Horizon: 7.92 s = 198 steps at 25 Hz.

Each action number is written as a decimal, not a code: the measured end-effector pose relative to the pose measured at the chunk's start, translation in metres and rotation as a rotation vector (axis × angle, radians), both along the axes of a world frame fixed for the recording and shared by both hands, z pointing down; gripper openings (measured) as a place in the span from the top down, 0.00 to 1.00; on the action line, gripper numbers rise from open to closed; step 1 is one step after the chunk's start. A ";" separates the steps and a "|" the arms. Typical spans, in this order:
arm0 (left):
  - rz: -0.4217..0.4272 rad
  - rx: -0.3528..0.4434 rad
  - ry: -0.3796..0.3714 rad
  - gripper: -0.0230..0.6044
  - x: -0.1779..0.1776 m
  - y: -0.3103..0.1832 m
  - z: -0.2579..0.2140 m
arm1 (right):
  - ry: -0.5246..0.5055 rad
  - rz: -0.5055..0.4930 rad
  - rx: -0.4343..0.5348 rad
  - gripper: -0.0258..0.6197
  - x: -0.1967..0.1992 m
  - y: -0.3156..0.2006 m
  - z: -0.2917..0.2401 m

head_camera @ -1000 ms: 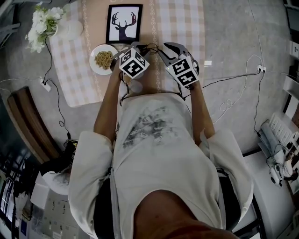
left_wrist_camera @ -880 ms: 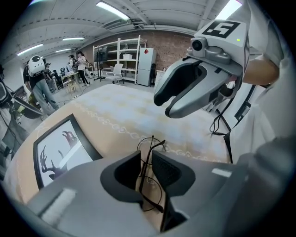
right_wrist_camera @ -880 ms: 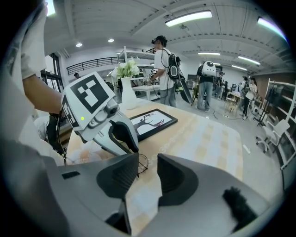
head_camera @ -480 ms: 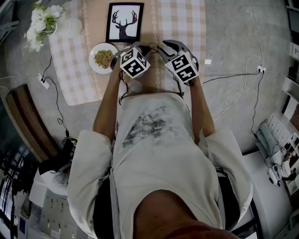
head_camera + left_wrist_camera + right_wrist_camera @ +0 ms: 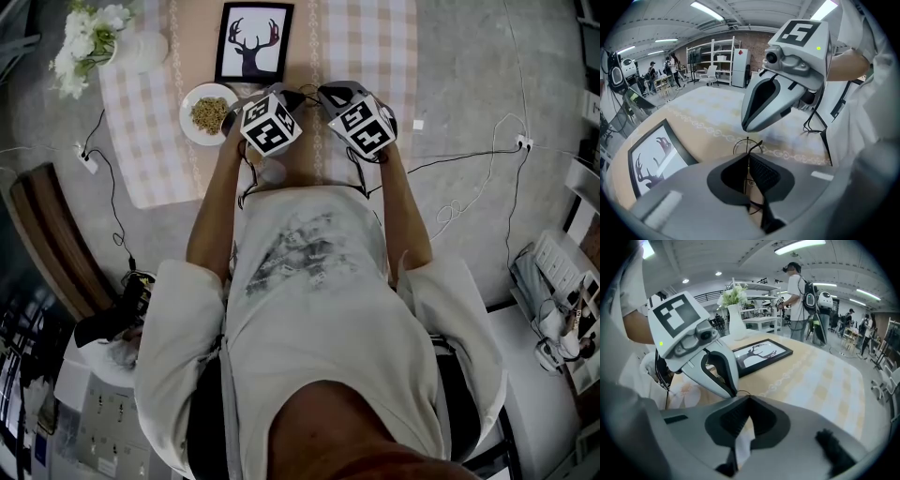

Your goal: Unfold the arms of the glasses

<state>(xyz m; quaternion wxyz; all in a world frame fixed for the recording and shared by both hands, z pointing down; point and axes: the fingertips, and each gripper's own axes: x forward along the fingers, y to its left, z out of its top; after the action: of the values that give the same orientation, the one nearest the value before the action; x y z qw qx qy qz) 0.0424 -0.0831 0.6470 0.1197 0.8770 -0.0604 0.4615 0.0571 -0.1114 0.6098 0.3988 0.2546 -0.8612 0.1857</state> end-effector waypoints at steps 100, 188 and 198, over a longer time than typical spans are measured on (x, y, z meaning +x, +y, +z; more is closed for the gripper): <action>-0.238 0.110 0.222 0.95 -0.051 0.023 -0.075 | 0.127 -0.122 -0.015 0.94 -0.019 -0.008 0.030; -0.278 0.059 0.401 0.95 -0.059 0.034 -0.099 | 0.120 -0.435 0.199 0.76 -0.091 0.107 -0.004; -0.280 0.062 0.398 0.95 -0.056 0.038 -0.099 | 0.130 -0.445 0.208 0.81 -0.091 0.110 0.001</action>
<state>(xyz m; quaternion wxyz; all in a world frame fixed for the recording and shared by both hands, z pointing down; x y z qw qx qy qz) -0.0135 -0.0448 0.5477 0.1651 0.9370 -0.1707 0.2564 -0.0344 -0.0019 0.6109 0.4563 0.1096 -0.8829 -0.0131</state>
